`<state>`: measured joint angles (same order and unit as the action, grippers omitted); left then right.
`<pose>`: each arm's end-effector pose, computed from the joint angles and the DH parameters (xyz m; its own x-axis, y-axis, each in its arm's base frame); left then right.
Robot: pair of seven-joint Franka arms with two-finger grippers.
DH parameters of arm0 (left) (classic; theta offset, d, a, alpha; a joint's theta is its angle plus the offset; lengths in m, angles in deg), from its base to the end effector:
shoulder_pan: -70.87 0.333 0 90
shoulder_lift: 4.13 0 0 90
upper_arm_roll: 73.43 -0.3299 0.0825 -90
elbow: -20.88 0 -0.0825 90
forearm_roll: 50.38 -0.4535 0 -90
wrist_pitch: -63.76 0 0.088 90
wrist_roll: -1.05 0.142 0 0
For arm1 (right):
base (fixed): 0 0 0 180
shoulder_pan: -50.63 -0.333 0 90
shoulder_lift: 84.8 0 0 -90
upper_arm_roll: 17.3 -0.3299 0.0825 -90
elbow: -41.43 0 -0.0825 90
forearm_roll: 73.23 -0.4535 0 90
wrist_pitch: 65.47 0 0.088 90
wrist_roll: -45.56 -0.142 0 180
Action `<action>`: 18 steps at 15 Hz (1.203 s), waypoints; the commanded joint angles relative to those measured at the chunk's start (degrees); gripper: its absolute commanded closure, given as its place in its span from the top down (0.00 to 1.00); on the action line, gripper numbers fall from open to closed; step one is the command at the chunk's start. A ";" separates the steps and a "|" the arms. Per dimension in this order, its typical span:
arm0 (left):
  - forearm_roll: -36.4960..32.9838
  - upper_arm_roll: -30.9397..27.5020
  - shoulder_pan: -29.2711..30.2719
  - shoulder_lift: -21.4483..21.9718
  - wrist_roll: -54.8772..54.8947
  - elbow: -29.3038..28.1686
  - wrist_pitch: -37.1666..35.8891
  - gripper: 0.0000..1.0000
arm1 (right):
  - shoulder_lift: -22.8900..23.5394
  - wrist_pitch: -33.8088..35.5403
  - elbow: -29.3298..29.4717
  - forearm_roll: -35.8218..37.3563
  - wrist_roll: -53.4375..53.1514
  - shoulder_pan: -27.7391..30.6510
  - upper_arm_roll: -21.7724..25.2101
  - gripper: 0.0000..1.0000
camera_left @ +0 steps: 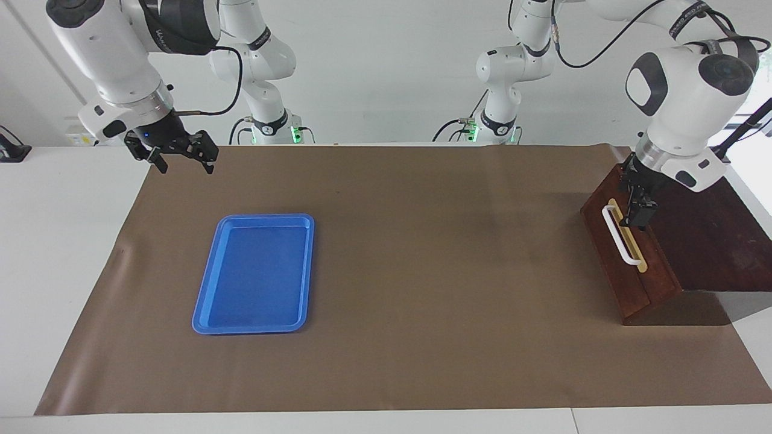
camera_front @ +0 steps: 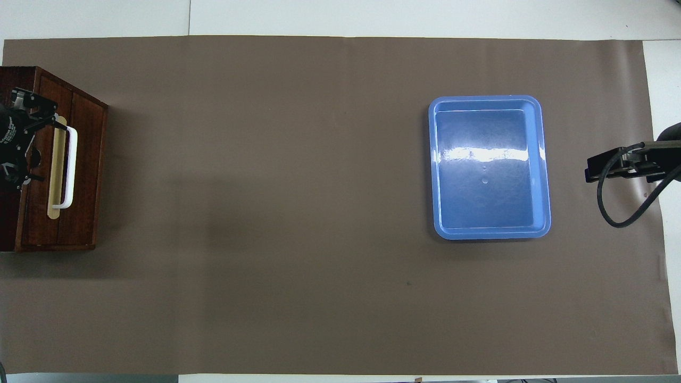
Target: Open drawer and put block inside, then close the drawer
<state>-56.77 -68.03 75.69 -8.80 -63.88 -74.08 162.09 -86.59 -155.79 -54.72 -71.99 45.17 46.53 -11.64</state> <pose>0.6549 0.0092 0.5175 0.4491 0.8896 0.0827 0.8932 -0.4450 -0.0642 0.6081 -0.0203 0.5652 0.9969 -0.0336 -0.0705 -0.0323 -0.9993 0.0190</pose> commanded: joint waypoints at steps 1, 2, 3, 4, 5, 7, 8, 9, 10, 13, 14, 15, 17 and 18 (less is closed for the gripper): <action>2.86 -0.30 0.10 3.08 15.04 -0.39 -4.53 1.00 | -1.29 0.24 -1.15 0.69 1.00 0.68 -0.48 1.00; 3.22 -0.30 0.10 3.87 21.11 -0.40 -5.86 1.00 | -1.29 0.24 -1.15 0.69 1.00 0.68 -0.39 1.00; 3.40 -0.21 -0.59 4.31 26.74 -0.22 -7.26 1.00 | -1.29 0.32 -1.15 0.69 1.00 0.68 -0.39 1.00; 4.01 -0.12 -0.95 4.58 30.97 0.04 -8.67 1.00 | -1.29 0.24 -1.15 0.69 1.00 0.68 -0.48 1.00; 4.45 -0.12 -1.82 4.76 34.40 0.65 -9.38 1.00 | -1.29 0.32 -1.15 0.69 1.00 0.68 -0.48 1.00; 4.54 -0.38 -2.27 3.97 40.39 0.83 -9.82 1.00 | -1.29 0.32 -1.15 0.69 1.00 0.68 -0.39 1.00; 5.24 -0.47 -2.27 3.62 43.55 1.62 -10.08 1.00 | -1.29 0.24 -1.15 0.69 1.00 0.68 -0.39 1.00; 5.33 -0.04 -2.27 2.92 45.58 4.24 -10.87 1.00 | -1.29 0.24 -1.15 0.69 1.00 0.68 -0.39 1.00; 5.16 0.05 -2.27 1.43 46.56 6.35 -12.53 1.00 | -1.29 0.32 -1.15 0.69 1.00 0.68 -0.48 1.00; 5.51 0.49 -2.45 0.54 48.15 7.16 -13.51 1.00 | -1.29 0.24 -1.15 0.69 1.00 0.68 -0.39 1.00; 5.59 0.49 -2.79 0.71 48.15 6.90 -13.51 1.00 | -1.29 0.24 -1.15 0.69 1.00 0.68 -0.39 1.00; 6.12 0.58 -3.23 1.32 48.06 6.73 -14.04 1.00 | -1.29 0.32 -1.15 0.69 1.00 0.68 -0.39 1.00; 6.12 1.19 -3.24 1.77 49.28 6.64 -15.79 1.00 | -1.29 0.32 -1.15 0.69 1.00 0.68 -0.39 1.00; 6.47 1.28 -3.15 1.94 52.51 6.37 -15.36 1.00 | -1.29 0.33 -1.15 0.69 1.00 0.68 -0.39 1.00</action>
<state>-51.21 -66.80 72.69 -6.96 -15.34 -68.81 148.62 -86.59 -155.79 -54.72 -71.99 45.17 46.53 -11.64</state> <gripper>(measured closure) 0.000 0.000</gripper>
